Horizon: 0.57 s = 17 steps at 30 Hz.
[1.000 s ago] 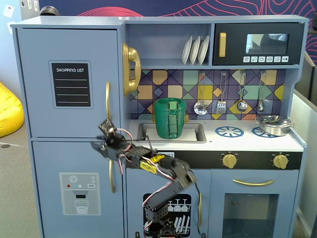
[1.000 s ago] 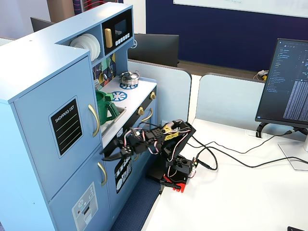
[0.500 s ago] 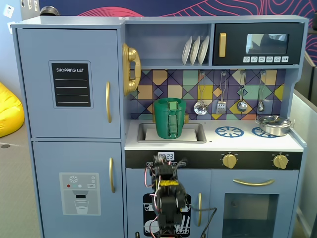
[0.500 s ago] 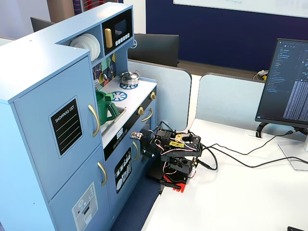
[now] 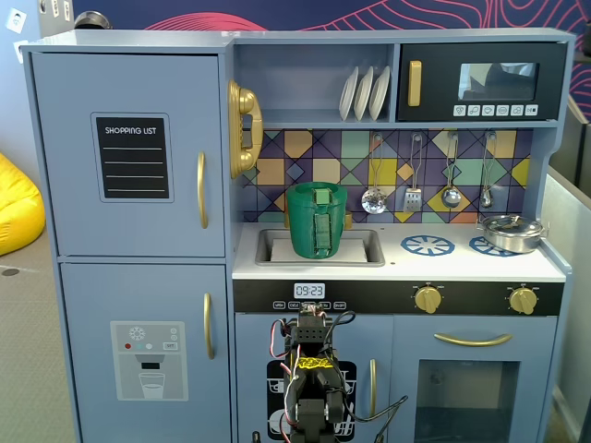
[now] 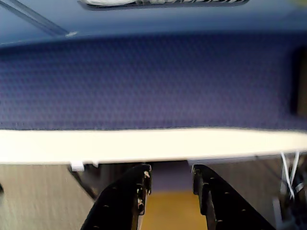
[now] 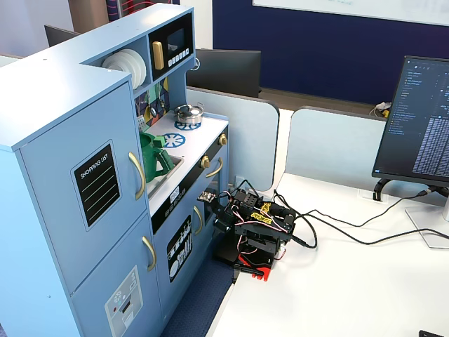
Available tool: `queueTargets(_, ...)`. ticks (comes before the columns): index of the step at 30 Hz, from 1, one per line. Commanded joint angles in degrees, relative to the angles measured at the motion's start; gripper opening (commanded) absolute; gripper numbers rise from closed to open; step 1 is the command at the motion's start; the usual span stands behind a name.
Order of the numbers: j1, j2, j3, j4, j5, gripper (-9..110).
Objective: Close the left cabinet door
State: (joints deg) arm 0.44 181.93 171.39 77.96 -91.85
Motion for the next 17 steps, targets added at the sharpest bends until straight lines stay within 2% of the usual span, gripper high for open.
queueTargets(1, 0.70, 0.18, 0.26, 9.76, 5.45, 3)
queueTargets(17, 1.05, 0.18, 0.35, 9.84, 5.19, 7)
